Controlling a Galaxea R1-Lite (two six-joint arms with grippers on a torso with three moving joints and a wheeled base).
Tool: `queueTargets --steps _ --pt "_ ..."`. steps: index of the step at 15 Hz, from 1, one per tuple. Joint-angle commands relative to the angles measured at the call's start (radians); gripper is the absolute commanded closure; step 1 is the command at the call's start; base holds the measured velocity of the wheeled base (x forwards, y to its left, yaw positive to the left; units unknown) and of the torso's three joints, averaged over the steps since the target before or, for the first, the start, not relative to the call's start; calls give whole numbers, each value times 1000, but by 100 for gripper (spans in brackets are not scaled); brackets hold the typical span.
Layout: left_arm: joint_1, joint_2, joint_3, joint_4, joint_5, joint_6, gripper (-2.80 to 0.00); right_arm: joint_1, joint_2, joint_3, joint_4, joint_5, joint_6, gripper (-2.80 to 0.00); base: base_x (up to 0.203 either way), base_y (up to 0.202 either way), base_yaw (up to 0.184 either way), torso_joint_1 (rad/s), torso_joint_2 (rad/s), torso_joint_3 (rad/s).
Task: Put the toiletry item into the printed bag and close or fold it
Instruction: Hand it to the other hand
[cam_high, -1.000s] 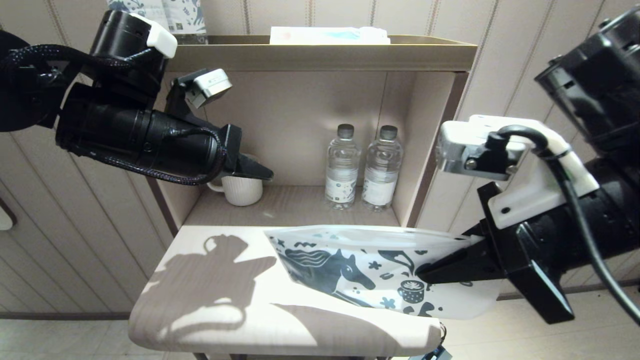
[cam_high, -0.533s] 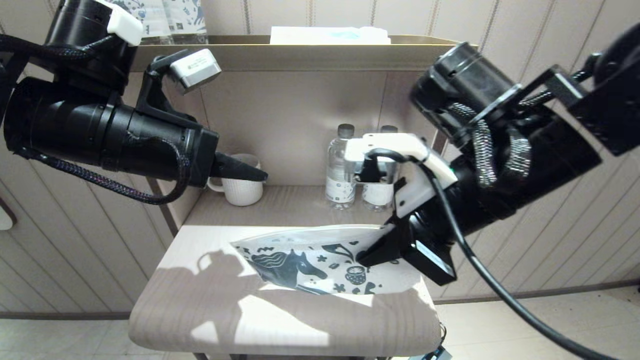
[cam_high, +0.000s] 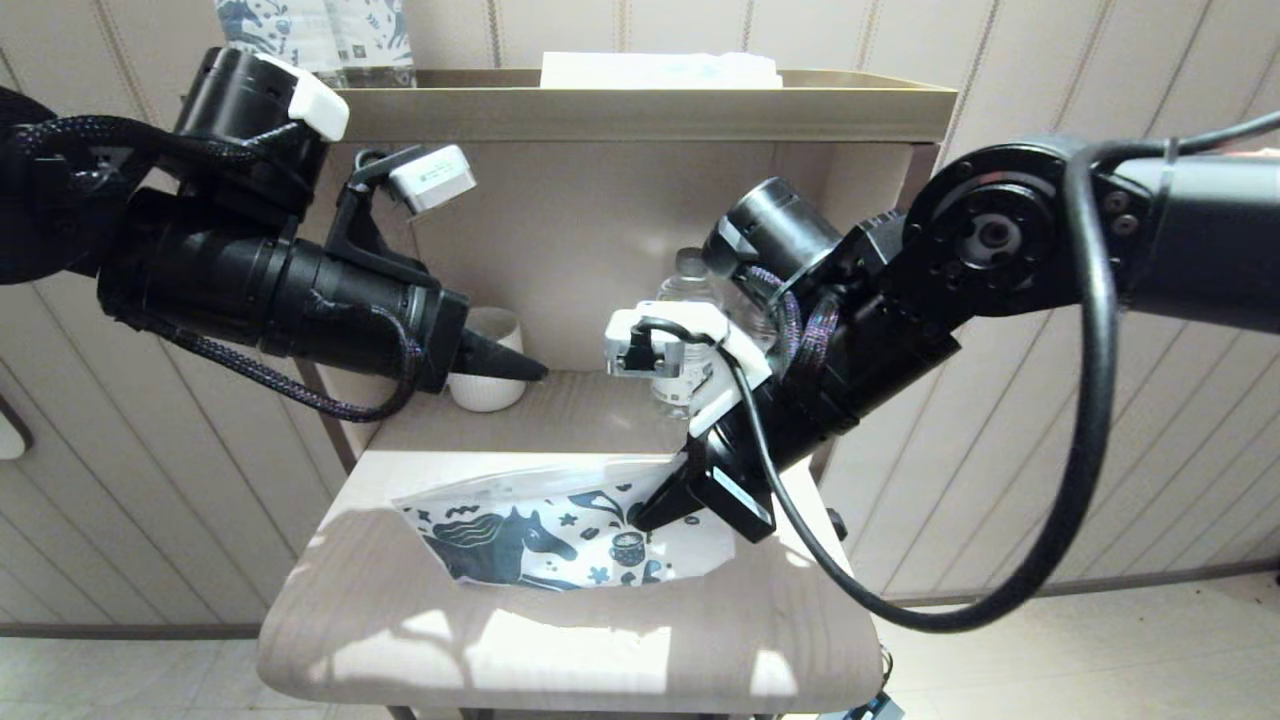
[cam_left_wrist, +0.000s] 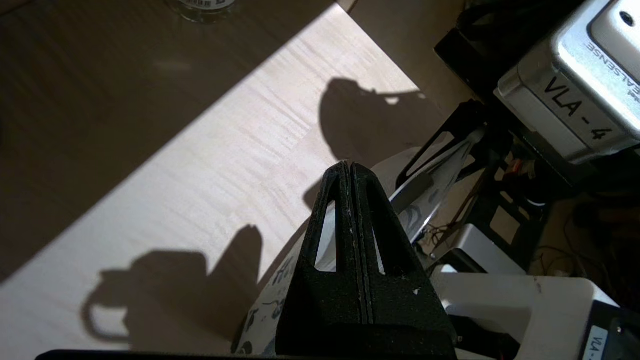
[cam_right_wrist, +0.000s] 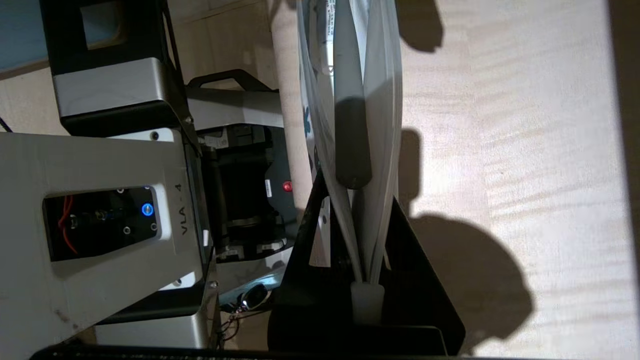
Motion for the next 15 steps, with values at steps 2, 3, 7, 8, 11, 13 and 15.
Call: queueTargets --steps 2,3,7,8,11,13,15 --pt "14 12 11 3 -5 12 0 -6 -15 0 4 2 -2 0 0 0 0 0 0 0" --pt "14 9 15 4 -4 14 0 -10 -21 0 7 3 -1 0 0 0 0 0 0 0" --pt "17 4 54 3 -8 67 0 -11 -36 3 14 2 0 0 0 0 0 0 0 0" --pt "17 2 58 4 -21 68 0 -11 -36 3 9 2 -1 0 0 0 0 0 0 0" --pt "19 -16 58 -1 -46 63 -280 -11 -33 3 7 1 -1 0 0 0 0 0 0 0" --pt "21 -41 73 -3 -78 63 -280 -11 -35 6 10 1 -1 0 0 0 0 0 0 0" --pt "23 -53 81 -7 -103 70 -280 -12 -35 7 8 1 -1 0 0 0 0 0 0 0"
